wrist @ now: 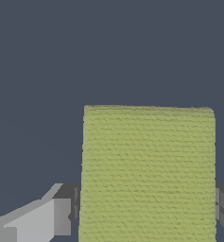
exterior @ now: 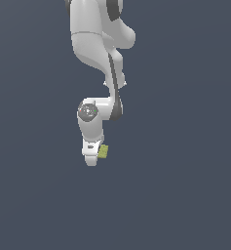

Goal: Pick up the object and move it to a goal position.

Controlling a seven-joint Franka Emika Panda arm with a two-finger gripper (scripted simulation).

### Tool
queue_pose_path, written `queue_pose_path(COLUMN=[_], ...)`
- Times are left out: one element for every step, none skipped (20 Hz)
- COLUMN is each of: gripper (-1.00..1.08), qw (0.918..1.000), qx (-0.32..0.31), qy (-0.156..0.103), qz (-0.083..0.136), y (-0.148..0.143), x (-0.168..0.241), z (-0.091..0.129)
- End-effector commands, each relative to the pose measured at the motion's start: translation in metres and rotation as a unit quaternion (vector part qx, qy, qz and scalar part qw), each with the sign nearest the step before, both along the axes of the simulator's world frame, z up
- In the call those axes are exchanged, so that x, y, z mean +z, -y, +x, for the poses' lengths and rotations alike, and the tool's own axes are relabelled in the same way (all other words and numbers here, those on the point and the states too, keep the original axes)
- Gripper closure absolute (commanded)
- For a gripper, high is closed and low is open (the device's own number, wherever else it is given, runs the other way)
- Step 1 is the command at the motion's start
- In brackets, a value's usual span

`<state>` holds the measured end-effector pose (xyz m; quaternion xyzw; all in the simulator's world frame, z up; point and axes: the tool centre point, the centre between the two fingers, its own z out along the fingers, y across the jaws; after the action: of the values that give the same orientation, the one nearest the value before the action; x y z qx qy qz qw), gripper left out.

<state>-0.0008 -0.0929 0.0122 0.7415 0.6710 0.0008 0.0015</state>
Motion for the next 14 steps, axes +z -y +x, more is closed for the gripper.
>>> queue_pose_path(gripper=[1.08,1.08,1.08,1.08,1.08,1.08,1.08,1.08,1.08,1.08,1.08,1.08,1.08,1.08], qw=[1.0000,1.0000,1.0000,1.0000,1.0000,1.0000,1.0000,1.0000,1.0000,1.0000,1.0000,1.0000,1.0000,1.0000], qx=[0.000,0.000,0.000,0.000,0.000,0.000,0.000,0.000,0.000,0.000,0.001,0.001,0.001,0.001], qy=[0.000,0.000,0.000,0.000,0.000,0.000,0.000,0.000,0.000,0.000,0.000,0.000,0.000,0.000], qz=[0.000,0.000,0.000,0.000,0.000,0.000,0.000,0.000,0.000,0.000,0.000,0.000,0.000,0.000], y=[-0.003,-0.006,-0.010,-0.015,-0.021,-0.027,-0.035,-0.043,-0.052,-0.063,-0.074,-0.086,-0.098,-0.110], x=[0.002,0.003,0.005,0.007,0.009,0.012,0.016,0.019,0.023,0.028,0.033,0.038,0.044,0.049], z=[0.000,0.000,0.000,0.000,0.000,0.000,0.000,-0.001,-0.001,-0.001,-0.001,-0.001,-0.001,-0.001])
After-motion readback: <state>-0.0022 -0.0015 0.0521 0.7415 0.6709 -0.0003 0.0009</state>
